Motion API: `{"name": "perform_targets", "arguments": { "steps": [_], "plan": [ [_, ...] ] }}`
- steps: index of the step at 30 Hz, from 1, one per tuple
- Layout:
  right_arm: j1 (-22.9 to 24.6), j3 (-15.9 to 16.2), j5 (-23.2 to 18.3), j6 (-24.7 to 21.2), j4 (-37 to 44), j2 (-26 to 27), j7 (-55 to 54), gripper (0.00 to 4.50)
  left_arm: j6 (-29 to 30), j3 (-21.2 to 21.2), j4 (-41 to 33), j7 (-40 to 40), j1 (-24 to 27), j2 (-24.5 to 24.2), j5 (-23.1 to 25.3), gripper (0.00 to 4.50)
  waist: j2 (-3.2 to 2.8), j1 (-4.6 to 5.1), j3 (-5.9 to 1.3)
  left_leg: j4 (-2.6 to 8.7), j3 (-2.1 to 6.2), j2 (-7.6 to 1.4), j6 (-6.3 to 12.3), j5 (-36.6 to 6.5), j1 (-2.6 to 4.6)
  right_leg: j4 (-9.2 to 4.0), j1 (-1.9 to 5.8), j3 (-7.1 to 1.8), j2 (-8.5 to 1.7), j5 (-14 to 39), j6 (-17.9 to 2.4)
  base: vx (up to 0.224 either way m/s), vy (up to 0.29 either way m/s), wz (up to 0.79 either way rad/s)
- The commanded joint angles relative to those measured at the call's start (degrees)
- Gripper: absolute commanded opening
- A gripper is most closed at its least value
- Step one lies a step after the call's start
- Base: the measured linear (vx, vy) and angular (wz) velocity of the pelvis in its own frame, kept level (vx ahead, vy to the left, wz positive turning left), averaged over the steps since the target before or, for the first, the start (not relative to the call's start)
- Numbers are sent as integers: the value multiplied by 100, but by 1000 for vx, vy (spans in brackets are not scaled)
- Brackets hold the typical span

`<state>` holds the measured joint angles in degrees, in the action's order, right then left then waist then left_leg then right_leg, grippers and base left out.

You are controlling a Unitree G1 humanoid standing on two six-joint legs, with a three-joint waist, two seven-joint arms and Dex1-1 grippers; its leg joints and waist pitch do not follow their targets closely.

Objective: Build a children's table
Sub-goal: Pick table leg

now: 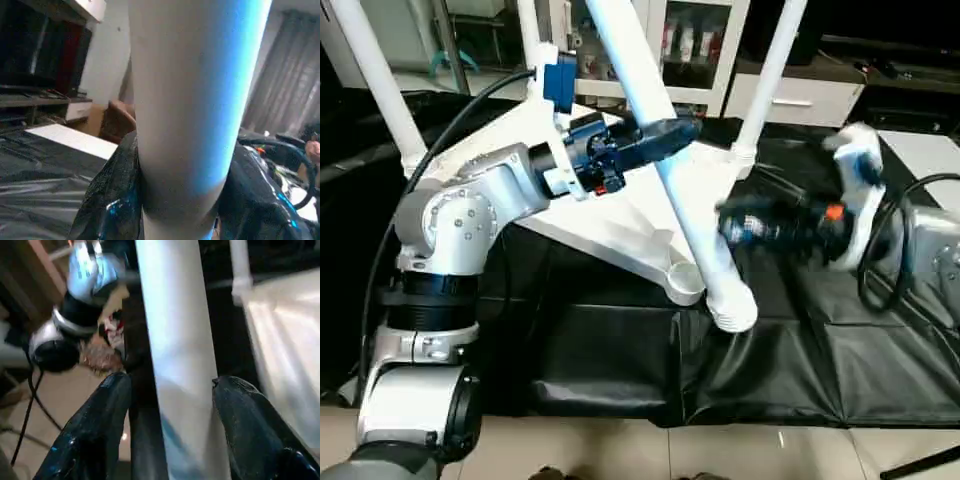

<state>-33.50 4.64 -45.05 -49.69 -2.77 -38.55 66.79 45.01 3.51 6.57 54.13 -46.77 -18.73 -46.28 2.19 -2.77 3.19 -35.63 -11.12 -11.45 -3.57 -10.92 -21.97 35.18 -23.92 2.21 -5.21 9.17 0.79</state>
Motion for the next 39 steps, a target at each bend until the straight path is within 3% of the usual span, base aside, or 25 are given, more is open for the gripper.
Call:
{"name": "perform_targets", "arguments": {
  "steps": [1, 3, 4, 15, 20, 26, 27, 30, 31, 32, 35, 38, 39],
  "plan": [
    [60, 261, 312, 33, 117, -72, 92, 293, -113, -35, 36, 164, -200, -20, 68, 170, -4, -22, -423, 408, 25, -115, 26, -784, 122, -323, 312, -145, -181, 974, -1456, 0, 0, 0],
    [66, 300, 358, 44, 119, -61, 84, 293, -129, -31, 51, 178, -212, -18, 79, 170, 1, -24, -424, 408, 24, -113, 5, -790, 124, -325, 313, -147, -178, 979, -1445, 0, 0, 0],
    [78, 399, 476, 110, 93, -32, 39, 293, -159, -33, 83, 226, -231, -16, 94, 170, -49, -33, -425, 408, 31, -117, -15, -803, 130, -317, 307, -149, -184, 952, -1454, 0, 0, 0],
    [28, 602, 854, 391, -119, 140, -25, 211, -213, -29, 183, 309, -269, -8, 145, 170, -17, -56, -437, 405, 26, -118, 18, -805, 133, -301, 321, -145, -181, 822, -1510, 0, 0, 0],
    [-2, 526, 843, 384, -121, 251, -80, 199, -213, -27, 175, 300, -242, 9, 153, 170, 6, -48, -437, 405, 23, -120, 27, -791, 131, -297, 319, -145, -175, 783, -1529, 0, 0, 0],
    [-4, 468, 852, 363, -96, 321, -69, 195, -197, -7, 143, 287, -221, 24, 154, 170, -8, -52, -438, 405, 25, -120, 25, -777, 132, -292, 321, -145, -179, 797, -1517, 0, 0, 0],
    [3, 440, 869, 368, -90, 355, -98, 195, -203, 3, 137, 282, -201, 35, 151, 170, -57, -51, -439, 401, 27, -118, 18, -764, 138, -285, 316, -147, -175, 756, -1525, 0, 0, 0],
    [10, 396, 887, 372, -77, 400, -154, 195, -236, 22, 143, 239, -180, 60, 169, 170, -34, -37, -441, 401, 22, -113, 26, -779, 134, -294, 321, -145, -170, 716, -1542, 0, 0, 0],
    [11, 365, 883, 373, -73, 413, -194, 195, -309, 9, 186, 82, -193, 83, 291, 170, -40, -35, -441, 403, 27, -118, 20, -802, 137, -294, 322, -144, -171, 722, -1547, 0, 0, 0],
    [11, 298, 891, 397, -72, 444, -290, 194, -349, 40, 249, -152, -215, 144, 379, 226, -47, -38, -445, 400, 25, -118, 11, -797, 140, -289, 324, -145, -170, 689, -1556, 0, 0, 0],
    [-1, 193, 1021, 554, -140, 545, -587, 193, -343, 145, 384, -869, -270, 290, 591, 240, -47, -31, -439, 404, 29, -127, -10, -841, 133, -298, 325, -145, -166, 678, -1547, 0, 0, 0],
    [3, 190, 1552, 1060, -142, 852, -1382, 188, -409, 271, 284, -1880, -184, 532, 925, 275, -19, -23, -447, 399, 35, -109, -93, -834, 122, -316, 335, -137, -177, 839, -1438, 0, 0, 0],
    [3, 190, 1552, 1060, -142, 852, -1382, 188, -409, 271, 284, -1880, -184, 532, 925, 281, -26, -15, -445, 393, 37, -117, -126, -767, 118, -307, 317, -145, -174, 783, -1414, 0, 0, 0]
  ]
}}
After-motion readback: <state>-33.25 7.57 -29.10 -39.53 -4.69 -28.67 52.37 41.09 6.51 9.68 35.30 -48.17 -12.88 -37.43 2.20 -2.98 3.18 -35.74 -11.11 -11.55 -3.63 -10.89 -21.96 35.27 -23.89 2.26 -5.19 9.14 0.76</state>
